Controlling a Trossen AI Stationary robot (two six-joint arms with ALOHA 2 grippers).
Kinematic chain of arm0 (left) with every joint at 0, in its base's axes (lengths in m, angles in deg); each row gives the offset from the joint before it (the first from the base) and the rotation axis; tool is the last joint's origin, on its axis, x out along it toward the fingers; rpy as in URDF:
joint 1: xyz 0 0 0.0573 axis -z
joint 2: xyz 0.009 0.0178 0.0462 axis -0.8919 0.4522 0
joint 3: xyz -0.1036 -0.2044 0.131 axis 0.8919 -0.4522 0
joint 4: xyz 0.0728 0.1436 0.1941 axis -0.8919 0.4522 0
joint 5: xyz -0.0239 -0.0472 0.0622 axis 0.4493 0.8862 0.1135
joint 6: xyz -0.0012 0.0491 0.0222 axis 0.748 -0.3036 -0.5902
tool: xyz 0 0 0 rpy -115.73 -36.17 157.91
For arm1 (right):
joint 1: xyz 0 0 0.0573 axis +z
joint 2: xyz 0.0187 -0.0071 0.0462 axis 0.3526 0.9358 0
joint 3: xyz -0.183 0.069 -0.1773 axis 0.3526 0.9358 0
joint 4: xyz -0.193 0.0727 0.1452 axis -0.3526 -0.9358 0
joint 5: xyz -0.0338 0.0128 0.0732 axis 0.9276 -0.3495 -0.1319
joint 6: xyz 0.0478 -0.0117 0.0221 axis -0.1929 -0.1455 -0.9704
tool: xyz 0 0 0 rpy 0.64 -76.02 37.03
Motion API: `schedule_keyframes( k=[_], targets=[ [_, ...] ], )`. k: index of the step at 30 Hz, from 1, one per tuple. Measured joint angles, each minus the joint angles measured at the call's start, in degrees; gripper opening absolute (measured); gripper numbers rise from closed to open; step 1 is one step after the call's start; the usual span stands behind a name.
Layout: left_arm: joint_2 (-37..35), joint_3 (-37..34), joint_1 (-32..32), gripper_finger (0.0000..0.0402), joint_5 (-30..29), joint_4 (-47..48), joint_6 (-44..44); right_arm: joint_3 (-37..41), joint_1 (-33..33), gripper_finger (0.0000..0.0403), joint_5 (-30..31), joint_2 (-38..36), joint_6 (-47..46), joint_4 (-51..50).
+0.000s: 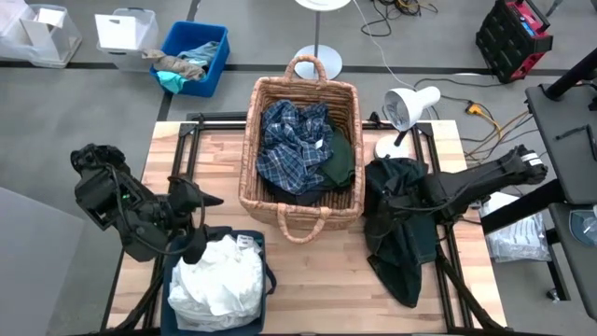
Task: Sort clothes
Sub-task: Put the dark blue pants into the brown basket
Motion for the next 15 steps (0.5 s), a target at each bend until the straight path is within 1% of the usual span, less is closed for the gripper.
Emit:
schedule_keyframes(
  k=[5, 7, 9, 10, 12, 13, 15],
  targets=[
    [0.01, 0.02, -0.06, 0.0322, -0.80, 0.47, 0.09, 8.09, -2.71, 0.0364, 0.42, 1.35, -1.44, 1.07],
    [0.01, 0.02, -0.15, 0.0322, -1.17, 0.52, 0.14, 11.73, -3.47, 0.0363, 0.55, 1.66, -1.13, 4.43],
    [0.02, 0.02, -0.25, 0.0322, -2.34, 0.83, 0.16, 15.52, -3.82, 0.0354, 0.61, 1.70, -0.76, 9.84],
    [0.02, 0.02, -0.27, 0.0322, -3.03, 0.97, 0.19, 17.37, -3.80, 0.0341, 0.60, 1.69, -0.35, 13.08],
    [0.00, 0.00, -0.35, 0.0322, -3.80, 0.95, 0.20, 20.48, -3.79, 0.0298, 0.27, 1.68, -0.53, 18.26],
    [0.01, 0.00, -0.37, 0.0322, -4.15, 0.95, 0.20, 21.63, -3.79, 0.0268, 0.24, 1.68, -1.14, 19.82],
    [0.01, 0.00, -0.37, 0.0322, -4.86, 0.97, 0.20, 23.35, -3.75, 0.0194, 0.26, 1.64, -1.94, 21.28]
  ],
)
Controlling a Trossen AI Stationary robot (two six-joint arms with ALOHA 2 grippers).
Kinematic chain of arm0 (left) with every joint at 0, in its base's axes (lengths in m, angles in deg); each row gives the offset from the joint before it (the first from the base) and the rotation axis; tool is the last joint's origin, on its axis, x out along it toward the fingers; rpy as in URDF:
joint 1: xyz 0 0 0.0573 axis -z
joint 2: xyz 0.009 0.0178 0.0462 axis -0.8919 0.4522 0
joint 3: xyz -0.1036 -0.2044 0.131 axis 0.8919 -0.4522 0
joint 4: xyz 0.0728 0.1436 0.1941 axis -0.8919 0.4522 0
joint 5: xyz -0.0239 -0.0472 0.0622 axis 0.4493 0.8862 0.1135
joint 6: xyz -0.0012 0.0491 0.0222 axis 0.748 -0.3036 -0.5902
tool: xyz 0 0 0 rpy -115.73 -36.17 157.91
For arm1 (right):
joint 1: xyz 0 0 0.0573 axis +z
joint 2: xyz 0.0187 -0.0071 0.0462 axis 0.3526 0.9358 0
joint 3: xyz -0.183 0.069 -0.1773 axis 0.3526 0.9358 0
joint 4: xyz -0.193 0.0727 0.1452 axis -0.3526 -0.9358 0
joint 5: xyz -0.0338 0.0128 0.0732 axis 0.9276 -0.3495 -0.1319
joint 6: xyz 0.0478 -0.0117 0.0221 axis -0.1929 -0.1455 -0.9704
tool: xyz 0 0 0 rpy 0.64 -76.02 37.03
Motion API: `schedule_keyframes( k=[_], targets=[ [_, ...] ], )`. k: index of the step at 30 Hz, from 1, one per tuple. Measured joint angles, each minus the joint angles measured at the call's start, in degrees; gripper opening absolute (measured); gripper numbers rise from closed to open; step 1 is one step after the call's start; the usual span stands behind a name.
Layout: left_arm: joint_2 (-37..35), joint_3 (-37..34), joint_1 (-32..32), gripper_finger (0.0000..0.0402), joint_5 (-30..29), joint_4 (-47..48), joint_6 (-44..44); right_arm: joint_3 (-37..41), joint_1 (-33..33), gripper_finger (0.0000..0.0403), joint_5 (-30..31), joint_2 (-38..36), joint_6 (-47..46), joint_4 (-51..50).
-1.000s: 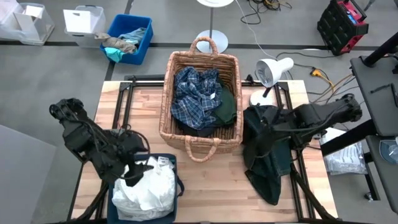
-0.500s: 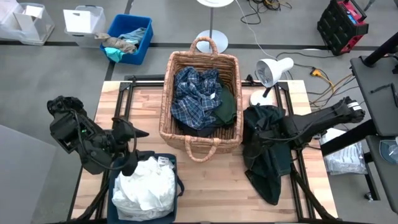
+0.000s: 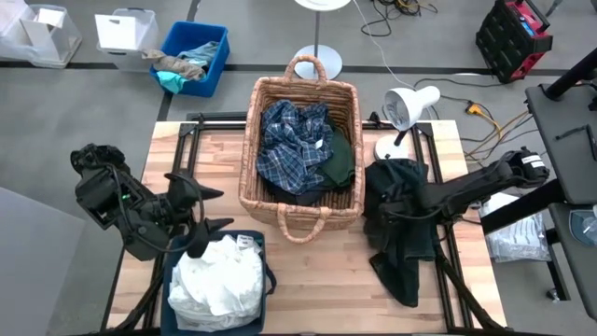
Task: Sort clothes
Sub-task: Put the dark blue pants into the brown basket
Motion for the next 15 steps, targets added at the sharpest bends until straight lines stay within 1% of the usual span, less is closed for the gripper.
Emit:
schedule_keyframes(
  k=[3, 4, 6, 8, 12, 15],
  targets=[
    [0.00, -0.01, 0.00, 0.0322, -1.90, 0.17, -0.03, 0.81, 0.00, 0.0066, 0.09, -0.77, 0.70, -0.42],
    [-0.01, -0.02, 0.00, 0.0322, -2.60, 0.20, -0.16, 0.67, 0.14, 0.0045, 0.09, -1.29, 1.55, -0.49],
    [0.00, -0.02, 0.00, 0.0322, -3.40, 0.22, -0.49, -0.43, 0.35, 0.0043, 0.24, -2.38, 1.24, -2.21],
    [-0.01, -0.04, 0.00, 0.0322, -3.84, 0.22, -0.91, -2.83, 0.87, 0.0043, -0.24, -4.11, 1.03, -6.58],
    [-0.01, -0.04, 0.00, 0.0322, -4.47, 0.21, -0.98, -11.93, 2.79, 0.0043, -0.12, -7.87, 0.67, -17.55],
    [-0.01, -0.04, 0.00, 0.0322, -5.41, 0.20, -1.05, -20.20, 4.49, 0.0043, 2.57, -10.33, 0.09, -24.32]
  ],
)
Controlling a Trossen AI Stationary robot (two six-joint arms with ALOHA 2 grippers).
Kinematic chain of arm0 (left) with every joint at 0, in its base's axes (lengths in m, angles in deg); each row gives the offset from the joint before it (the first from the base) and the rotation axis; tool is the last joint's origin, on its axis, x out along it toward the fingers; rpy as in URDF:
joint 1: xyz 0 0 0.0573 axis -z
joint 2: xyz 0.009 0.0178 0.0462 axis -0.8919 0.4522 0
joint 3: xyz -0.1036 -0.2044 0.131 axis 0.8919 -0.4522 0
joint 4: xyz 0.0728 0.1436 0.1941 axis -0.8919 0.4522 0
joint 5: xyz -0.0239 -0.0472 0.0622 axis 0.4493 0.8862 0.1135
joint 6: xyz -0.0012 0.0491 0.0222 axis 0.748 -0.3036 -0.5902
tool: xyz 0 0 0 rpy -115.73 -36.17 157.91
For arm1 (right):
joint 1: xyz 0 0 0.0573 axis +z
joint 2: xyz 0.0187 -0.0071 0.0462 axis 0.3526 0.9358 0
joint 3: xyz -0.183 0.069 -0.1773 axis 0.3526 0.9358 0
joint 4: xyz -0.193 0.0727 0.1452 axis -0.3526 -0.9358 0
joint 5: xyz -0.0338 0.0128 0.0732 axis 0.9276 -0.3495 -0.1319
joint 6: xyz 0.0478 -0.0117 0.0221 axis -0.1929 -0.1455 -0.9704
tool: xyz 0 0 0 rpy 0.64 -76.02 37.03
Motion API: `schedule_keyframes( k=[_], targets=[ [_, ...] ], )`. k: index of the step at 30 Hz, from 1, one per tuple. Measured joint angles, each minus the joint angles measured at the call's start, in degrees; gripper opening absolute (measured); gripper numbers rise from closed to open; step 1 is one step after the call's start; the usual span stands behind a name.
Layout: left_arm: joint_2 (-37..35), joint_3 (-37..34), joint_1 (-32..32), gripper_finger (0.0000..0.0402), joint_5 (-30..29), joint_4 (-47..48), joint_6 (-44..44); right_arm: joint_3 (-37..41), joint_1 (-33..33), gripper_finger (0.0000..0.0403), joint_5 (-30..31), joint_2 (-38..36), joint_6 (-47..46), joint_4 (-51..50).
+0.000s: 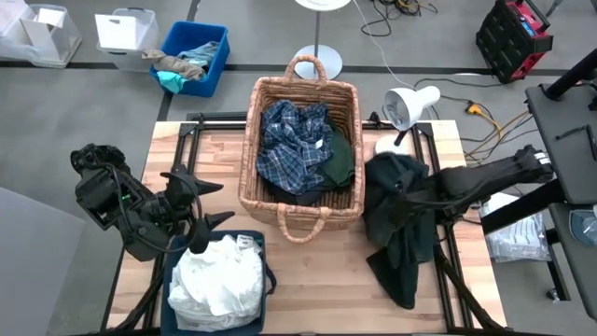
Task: Sort clothes
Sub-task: Put the dark blue pants into the brown basket
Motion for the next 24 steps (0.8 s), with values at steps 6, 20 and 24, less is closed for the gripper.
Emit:
schedule_keyframes(
  k=[6, 20, 24],
  targets=[
    [0.00, -0.02, 0.00, 0.0322, -0.88, 0.00, -0.90, -14.53, 2.93, 0.0043, 7.90, -1.17, 0.61, -6.20],
    [0.01, -0.02, 0.00, 0.0322, -7.92, -0.10, -2.30, -39.88, 5.09, 0.0043, 18.80, 3.16, 25.68, 7.97],
    [0.00, -0.02, 0.00, 0.0322, -9.53, -0.20, -3.87, -46.51, 3.16, 0.0043, 19.41, 6.95, 38.60, 18.08]
  ],
)
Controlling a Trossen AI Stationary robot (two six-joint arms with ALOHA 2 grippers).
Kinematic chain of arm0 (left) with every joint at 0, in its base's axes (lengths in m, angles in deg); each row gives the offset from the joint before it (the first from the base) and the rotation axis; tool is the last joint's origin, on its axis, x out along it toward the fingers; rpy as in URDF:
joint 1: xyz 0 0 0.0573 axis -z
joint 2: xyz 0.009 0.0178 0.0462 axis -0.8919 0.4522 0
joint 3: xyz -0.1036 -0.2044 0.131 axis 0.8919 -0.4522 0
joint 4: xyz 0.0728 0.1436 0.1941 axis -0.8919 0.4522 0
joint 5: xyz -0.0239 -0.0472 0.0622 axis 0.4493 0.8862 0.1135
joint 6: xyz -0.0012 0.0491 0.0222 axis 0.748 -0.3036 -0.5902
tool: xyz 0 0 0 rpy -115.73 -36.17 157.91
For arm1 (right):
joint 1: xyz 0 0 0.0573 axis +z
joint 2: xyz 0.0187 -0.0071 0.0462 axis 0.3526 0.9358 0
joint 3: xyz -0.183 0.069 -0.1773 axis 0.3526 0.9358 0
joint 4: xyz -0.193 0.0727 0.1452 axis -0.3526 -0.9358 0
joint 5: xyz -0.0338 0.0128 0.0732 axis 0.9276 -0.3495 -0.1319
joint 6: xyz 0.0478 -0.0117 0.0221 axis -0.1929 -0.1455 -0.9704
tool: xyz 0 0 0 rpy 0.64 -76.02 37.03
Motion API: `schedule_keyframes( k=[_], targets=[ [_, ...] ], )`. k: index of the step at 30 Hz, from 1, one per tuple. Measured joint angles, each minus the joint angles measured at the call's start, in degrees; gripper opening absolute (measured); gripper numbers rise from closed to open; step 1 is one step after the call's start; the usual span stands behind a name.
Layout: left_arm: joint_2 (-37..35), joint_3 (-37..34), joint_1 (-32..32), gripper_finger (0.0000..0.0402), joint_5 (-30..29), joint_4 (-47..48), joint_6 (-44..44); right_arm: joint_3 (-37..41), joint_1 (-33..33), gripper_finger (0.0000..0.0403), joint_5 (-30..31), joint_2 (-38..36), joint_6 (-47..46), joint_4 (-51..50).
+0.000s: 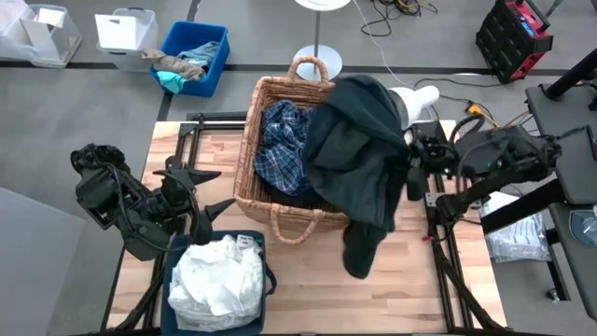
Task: Sort clothes
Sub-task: Put the dark blue pants into the brown basket
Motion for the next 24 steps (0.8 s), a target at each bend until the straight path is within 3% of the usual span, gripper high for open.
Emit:
schedule_keyframes(
  k=[5, 10, 16, 24],
  targets=[
    [0.00, 0.89, 0.00, 0.0322, -1.84, -1.74, -0.01, -9.83, -5.30, 0.0043, -0.07, 7.39, 12.26, 4.99],
    [0.00, 0.96, -0.02, 0.0322, -5.83, -3.69, -0.98, -17.25, -12.15, 0.0043, 0.44, 15.26, 18.42, 5.05],
    [0.00, 0.96, 0.00, 0.0322, -7.43, -3.69, -1.11, -18.65, -21.28, 0.0043, -6.48, 22.73, 18.85, 4.33],
    [0.00, 0.96, 0.00, 0.0322, -7.53, -3.72, -2.83, -18.48, -29.50, 0.0043, -6.12, 34.27, 21.99, 13.33]
  ],
)
